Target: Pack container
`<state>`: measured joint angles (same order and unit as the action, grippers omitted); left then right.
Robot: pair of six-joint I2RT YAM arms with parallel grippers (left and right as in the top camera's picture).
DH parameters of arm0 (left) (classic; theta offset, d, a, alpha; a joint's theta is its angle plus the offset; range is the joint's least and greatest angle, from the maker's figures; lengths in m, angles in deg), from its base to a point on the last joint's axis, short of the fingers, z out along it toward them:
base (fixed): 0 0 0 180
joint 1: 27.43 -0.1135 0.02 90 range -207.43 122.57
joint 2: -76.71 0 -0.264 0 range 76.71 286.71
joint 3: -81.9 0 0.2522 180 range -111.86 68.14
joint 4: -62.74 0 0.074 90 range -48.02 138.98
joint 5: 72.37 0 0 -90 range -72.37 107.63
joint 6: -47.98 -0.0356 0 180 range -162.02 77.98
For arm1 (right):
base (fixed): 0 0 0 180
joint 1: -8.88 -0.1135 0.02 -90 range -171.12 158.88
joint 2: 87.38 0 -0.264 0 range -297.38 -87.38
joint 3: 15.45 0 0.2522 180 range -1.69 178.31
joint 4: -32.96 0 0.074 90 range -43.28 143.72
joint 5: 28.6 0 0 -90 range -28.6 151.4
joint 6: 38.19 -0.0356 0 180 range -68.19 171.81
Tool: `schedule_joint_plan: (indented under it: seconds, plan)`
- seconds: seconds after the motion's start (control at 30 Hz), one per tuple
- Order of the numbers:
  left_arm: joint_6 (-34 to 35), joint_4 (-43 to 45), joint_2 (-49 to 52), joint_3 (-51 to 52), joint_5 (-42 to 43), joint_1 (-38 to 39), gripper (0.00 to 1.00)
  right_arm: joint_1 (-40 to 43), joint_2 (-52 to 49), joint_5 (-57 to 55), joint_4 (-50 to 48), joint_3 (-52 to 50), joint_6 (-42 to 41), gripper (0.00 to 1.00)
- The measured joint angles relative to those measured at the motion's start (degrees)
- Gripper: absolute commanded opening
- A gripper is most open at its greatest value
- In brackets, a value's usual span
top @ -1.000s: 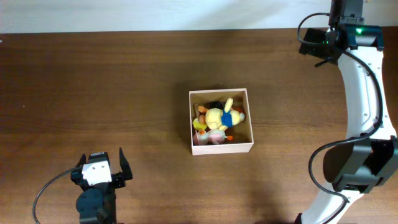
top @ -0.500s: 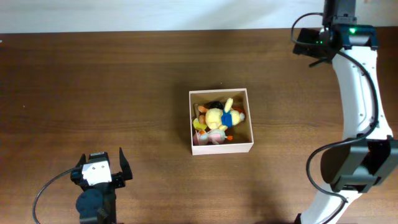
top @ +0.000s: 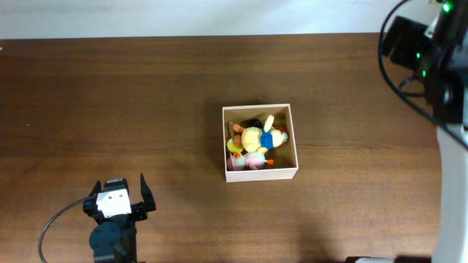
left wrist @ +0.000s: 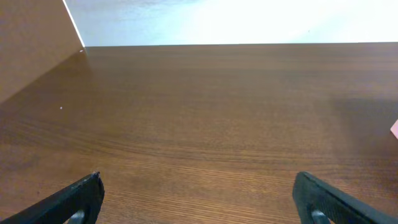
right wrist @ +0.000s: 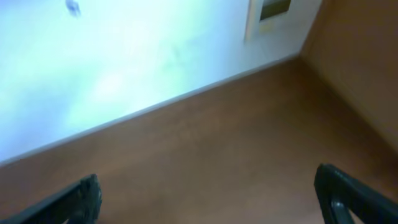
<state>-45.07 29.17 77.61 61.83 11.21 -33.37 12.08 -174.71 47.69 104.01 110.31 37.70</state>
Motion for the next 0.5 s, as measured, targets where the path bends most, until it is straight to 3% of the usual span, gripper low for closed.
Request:
schedule_joint_plan:
  seconds: [0.5]
  plan:
    - [0.0, 0.3, -0.2, 0.1, 0.0, 0.0, 0.99, 0.0, 46.8, -0.2, -24.7, -56.3, -0.1, 0.99]
